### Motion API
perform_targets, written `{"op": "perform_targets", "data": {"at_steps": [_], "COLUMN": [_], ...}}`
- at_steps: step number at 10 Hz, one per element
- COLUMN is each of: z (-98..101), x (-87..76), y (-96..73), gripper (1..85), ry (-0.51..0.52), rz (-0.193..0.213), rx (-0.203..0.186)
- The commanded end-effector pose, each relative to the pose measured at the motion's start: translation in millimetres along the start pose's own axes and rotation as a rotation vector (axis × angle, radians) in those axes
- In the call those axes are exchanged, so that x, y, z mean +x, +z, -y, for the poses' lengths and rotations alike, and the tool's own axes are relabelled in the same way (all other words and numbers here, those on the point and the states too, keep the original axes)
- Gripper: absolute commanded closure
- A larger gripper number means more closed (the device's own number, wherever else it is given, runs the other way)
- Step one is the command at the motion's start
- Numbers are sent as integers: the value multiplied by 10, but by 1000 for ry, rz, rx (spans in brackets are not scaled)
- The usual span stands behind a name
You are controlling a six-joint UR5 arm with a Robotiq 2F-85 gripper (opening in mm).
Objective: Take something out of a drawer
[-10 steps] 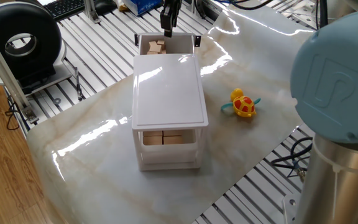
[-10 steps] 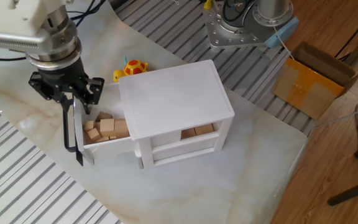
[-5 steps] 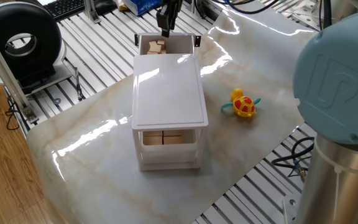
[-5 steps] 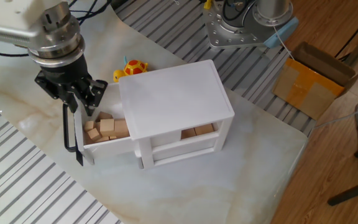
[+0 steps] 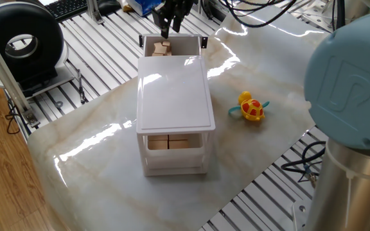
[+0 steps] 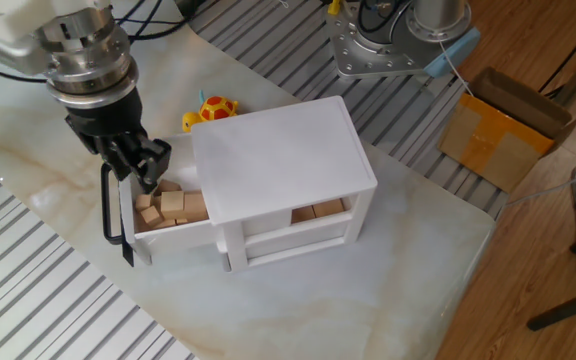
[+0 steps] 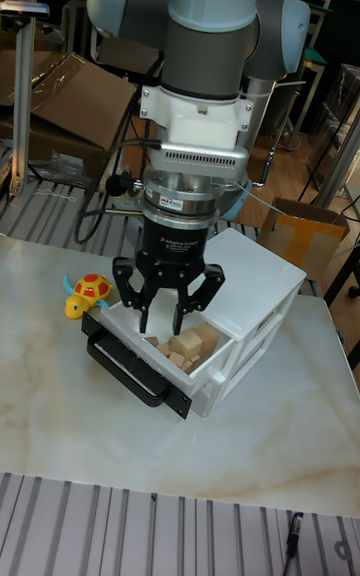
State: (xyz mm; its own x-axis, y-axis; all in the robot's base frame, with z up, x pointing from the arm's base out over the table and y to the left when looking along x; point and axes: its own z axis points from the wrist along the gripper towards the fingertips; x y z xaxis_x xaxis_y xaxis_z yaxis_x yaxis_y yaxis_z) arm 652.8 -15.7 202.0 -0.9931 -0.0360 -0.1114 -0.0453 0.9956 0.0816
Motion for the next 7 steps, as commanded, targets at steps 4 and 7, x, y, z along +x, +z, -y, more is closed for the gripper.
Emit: {"op": "perform_targets", "data": {"at_steps": [4,7], "z": [-457,-361], "x": [-52,74], "y": [-68,-63], "gripper": [437,437], "ry": [248,267], "rz": [19,-25], "rx": [-58,-15]}}
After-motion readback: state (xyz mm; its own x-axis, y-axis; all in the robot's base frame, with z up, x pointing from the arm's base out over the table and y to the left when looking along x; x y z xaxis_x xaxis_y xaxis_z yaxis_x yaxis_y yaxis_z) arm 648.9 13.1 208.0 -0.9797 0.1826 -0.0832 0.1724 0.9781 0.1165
